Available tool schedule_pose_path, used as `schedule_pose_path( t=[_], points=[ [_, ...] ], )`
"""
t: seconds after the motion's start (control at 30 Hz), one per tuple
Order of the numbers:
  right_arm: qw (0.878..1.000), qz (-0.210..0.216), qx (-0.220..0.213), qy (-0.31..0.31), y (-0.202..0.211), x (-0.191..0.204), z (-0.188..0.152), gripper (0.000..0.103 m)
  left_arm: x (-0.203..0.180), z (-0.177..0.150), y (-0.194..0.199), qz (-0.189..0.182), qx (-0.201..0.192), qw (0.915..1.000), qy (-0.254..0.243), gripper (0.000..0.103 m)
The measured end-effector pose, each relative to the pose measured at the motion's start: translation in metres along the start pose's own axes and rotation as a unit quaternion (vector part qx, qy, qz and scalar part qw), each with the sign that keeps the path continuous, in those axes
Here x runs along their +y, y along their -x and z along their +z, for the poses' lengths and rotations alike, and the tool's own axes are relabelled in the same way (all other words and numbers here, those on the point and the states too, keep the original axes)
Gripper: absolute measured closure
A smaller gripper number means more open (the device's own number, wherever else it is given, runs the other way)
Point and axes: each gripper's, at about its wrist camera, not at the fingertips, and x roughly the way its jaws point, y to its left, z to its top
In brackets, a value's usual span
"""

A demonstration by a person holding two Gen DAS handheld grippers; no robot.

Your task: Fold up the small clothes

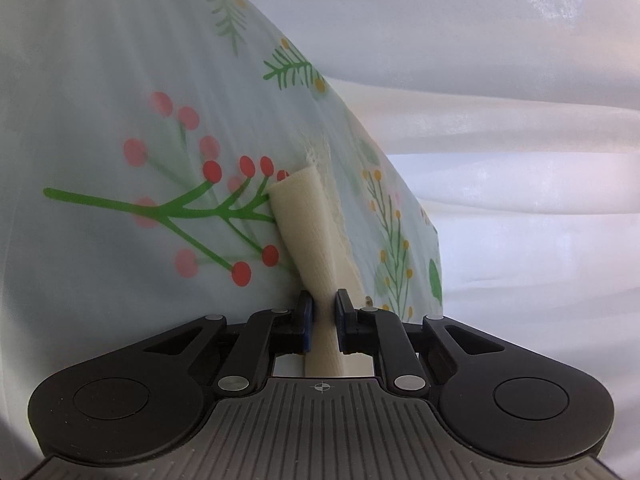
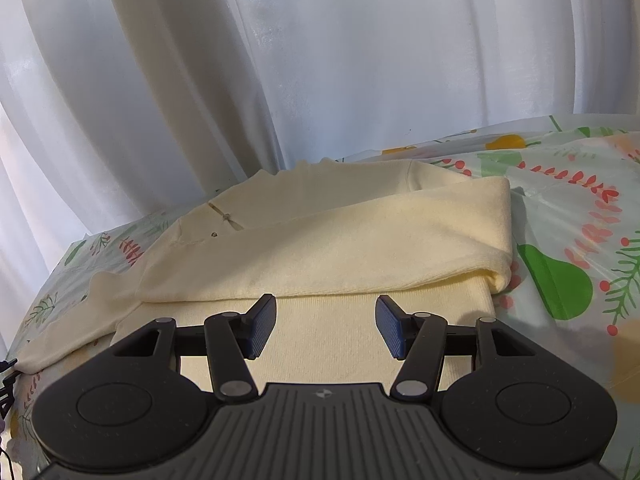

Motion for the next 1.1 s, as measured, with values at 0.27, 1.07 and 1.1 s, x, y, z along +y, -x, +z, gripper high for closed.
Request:
schedule_pose_path(
  t=[0.27,1.07,1.1],
  points=[
    [1.0,-0.002,-0.009,-0.005,0.002,-0.002,0.001,0.049,-0.062,-0.03,0.032,-0.082,-0.015,0.9843,-0.156,0.091],
    [0.996,0.08,0.039,-0.025,-0.027,0.0,0.009,0.05,-0.109,-0.318,0.031,-0.113,0.292,0.8142,-0.489,0.05],
    [0.994,0.092,0.049,-0.025,-0.036,0.006,0.01,0.05,-0.107,-0.303,0.019,-0.096,0.285,0.8252,-0.478,0.05]
  ],
)
